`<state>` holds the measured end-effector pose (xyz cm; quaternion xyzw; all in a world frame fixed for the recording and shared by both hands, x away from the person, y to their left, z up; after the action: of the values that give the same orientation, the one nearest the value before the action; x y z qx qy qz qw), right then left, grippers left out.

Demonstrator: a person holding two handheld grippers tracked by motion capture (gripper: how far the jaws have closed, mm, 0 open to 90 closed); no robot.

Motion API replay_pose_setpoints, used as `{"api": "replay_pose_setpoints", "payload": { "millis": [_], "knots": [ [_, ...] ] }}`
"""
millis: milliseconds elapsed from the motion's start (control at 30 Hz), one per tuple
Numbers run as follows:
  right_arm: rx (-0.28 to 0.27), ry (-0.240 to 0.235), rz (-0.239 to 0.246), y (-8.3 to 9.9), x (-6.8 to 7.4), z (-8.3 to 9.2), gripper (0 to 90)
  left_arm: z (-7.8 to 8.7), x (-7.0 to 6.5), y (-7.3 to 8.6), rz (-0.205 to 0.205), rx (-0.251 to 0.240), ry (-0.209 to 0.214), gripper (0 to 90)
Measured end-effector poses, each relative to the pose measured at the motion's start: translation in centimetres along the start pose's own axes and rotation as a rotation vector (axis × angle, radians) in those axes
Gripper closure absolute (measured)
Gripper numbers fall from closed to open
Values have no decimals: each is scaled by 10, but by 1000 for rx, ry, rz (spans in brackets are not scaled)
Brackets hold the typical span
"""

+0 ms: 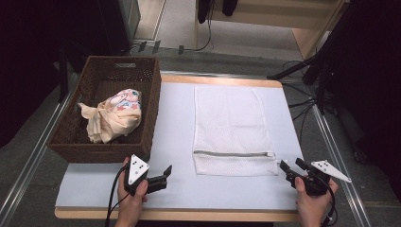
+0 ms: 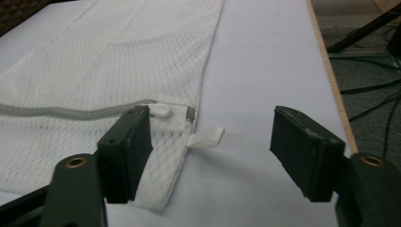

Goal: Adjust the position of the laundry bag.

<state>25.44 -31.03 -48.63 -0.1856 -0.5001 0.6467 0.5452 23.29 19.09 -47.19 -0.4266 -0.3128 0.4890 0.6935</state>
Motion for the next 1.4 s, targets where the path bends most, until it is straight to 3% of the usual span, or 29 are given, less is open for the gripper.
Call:
{"api": "replay_pose_setpoints", "payload": {
  "millis": [100,133,200,233,300,367,500,567,667,733,767,800,867,933,967,1033,1067,1200,1233,1333,1400],
  "knots": [
    [-12,5,-2,-3,2,1,336,1,1,0,7,0,1,142],
    [-9,19,21,-5,4,2,365,0,-4,-1,-17,-7,-39,143],
    [-3,22,16,-7,5,2,379,-1,-7,-1,-23,-3,-49,146],
    [-11,39,-8,-13,3,0,424,-2,-12,-3,-14,-2,-49,146],
    [-16,27,-28,-21,0,-5,452,-5,-20,-5,-20,23,-50,149],
    [8,32,-21,-29,-1,-15,469,-9,-29,-8,-36,39,-62,166],
    [43,77,54,-47,2,-36,494,-21,-46,-13,-41,75,8,200],
    [58,98,59,-56,0,-48,507,-25,-51,-15,-48,91,16,208],
    [110,132,88,-68,-4,-72,575,-41,-71,-18,-65,175,48,265],
    [129,126,102,-72,-6,-81,586,-44,-76,-18,-70,188,56,297],
    [163,82,107,-80,-11,-98,608,-48,-83,-19,-74,206,93,301],
    [163,82,107,-80,-11,-98,608,-48,-83,-19,-74,206,93,310],
    [196,31,73,-91,-17,-114,613,-53,-92,-20,-96,230,117,320],
    [199,19,54,-94,-19,-119,620,-55,-95,-20,-100,238,110,335],
    [209,-3,18,-99,-24,-129,620,-56,-96,-20,-105,247,106,344],
    [211,-6,10,-100,-25,-134,620,-59,-97,-20,-100,265,94,356],
    [242,-5,14,-100,-24,-146,619,-60,-97,-20,-100,288,92,386],
    [271,-10,15,-99,-21,-160,608,-61,-98,-20,-100,290,87,423],
    [298,-3,-5,-97,-21,-168,601,-61,-98,-19,-100,286,76,457],
    [293,23,16,-96,-21,-175,605,-61,-101,-20,-127,289,63,486],
    [292,34,12,-97,-20,-177,618,-61,-100,-20,-121,292,72,534]
  ]
}}
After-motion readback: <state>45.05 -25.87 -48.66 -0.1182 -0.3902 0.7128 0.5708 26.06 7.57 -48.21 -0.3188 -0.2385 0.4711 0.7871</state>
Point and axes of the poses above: each handheld gripper's, and its own axes: z roughly backward along the jaws, y roughly out of its underside, x roughly to its left, the point moved 1 cm from there along -z, roughly forward along the jaws, and after that the axes turned 9 degrees about -y, right-handed, at the moved point
